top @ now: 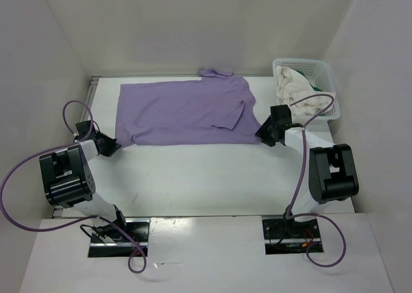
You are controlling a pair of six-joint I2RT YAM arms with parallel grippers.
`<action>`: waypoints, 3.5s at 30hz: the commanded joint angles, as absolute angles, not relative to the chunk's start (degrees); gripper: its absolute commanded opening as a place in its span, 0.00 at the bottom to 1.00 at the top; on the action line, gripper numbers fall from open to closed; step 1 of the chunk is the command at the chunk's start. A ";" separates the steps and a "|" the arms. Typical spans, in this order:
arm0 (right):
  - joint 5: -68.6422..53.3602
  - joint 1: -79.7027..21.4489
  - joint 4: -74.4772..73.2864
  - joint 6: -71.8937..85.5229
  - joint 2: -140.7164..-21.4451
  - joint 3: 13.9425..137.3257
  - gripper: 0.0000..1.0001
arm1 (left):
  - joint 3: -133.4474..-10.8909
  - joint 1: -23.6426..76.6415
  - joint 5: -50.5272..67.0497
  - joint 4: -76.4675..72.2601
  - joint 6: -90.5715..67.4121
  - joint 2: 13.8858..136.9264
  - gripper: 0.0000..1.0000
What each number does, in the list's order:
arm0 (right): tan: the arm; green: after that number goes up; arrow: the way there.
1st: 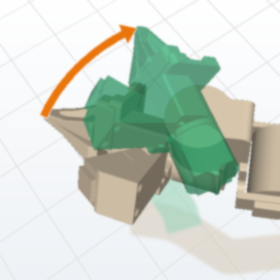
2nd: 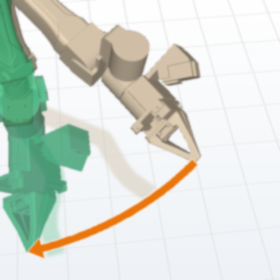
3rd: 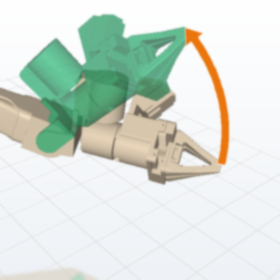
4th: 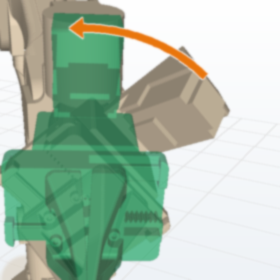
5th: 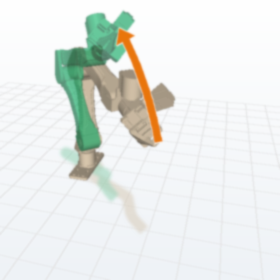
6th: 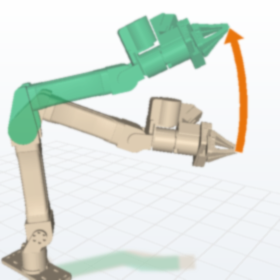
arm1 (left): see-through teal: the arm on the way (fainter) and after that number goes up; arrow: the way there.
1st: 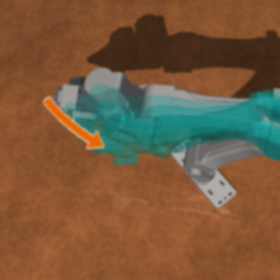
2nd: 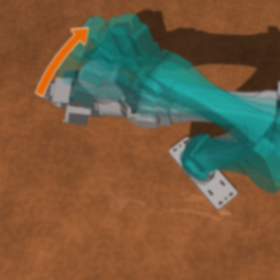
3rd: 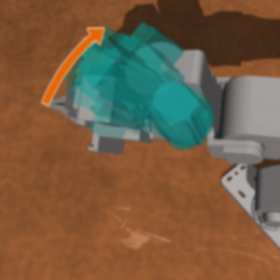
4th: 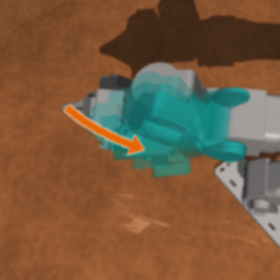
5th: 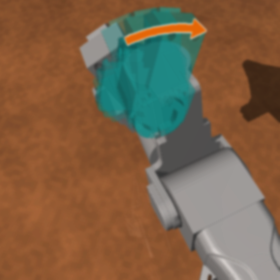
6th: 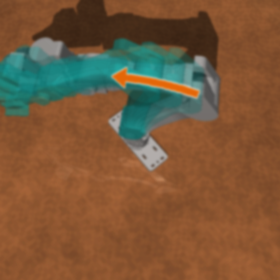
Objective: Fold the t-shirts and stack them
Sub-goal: Fold the flattened tshirt in 1/3 of the way
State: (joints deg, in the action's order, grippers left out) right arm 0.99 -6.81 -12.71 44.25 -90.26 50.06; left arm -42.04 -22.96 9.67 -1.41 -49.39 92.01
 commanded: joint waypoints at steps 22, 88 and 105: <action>10.45 -5.36 -14.05 44.91 -94.57 51.95 0.02 | -48.34 -25.92 8.62 4.48 -42.28 94.14 0.00; -7.47 -16.00 -8.17 42.80 -96.23 53.09 0.44 | -42.63 -3.08 6.50 5.80 -40.08 84.81 0.26; -14.41 -16.00 -9.39 44.56 -110.47 74.76 0.32 | -43.94 -4.22 7.03 7.02 -40.61 83.14 0.27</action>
